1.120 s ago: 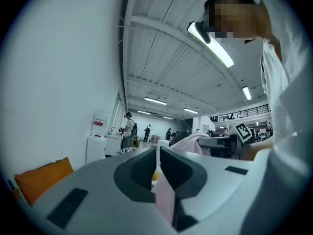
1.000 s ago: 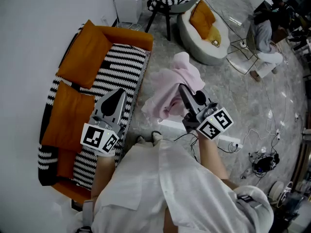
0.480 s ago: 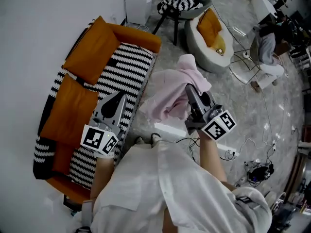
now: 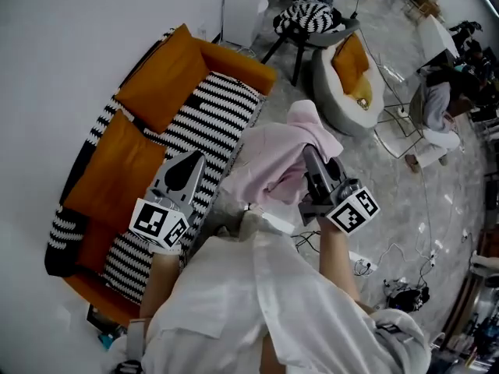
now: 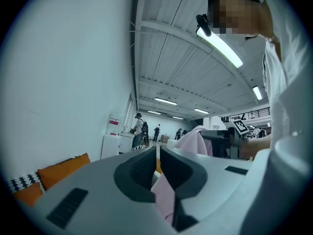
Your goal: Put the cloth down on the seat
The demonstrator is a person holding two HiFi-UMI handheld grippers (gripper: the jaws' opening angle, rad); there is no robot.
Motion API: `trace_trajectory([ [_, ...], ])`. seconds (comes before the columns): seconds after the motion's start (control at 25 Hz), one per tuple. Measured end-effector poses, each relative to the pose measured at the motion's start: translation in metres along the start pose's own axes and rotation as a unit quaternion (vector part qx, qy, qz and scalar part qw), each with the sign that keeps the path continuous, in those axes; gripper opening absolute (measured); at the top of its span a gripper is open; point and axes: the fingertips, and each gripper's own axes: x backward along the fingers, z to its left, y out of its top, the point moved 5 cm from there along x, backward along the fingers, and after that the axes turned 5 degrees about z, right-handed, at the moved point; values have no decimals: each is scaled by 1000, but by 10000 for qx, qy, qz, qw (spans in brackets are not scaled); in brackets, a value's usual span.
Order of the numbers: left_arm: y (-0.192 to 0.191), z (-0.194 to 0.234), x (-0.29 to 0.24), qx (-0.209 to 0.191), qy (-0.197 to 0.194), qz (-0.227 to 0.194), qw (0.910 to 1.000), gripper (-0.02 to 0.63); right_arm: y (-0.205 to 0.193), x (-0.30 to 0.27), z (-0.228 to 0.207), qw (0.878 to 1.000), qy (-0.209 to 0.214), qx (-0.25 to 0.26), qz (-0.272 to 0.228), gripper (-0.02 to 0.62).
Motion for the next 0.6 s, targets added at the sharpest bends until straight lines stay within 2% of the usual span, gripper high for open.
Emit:
trace_trajectory([
  [0.32, 6, 13, -64, -54, 109, 96, 9999, 34, 7, -43, -49, 9988, 395, 1, 295, 58],
  [0.6, 28, 19, -164, -102, 258, 17, 9996, 29, 50, -90, -125, 9948, 867, 195, 504, 58],
])
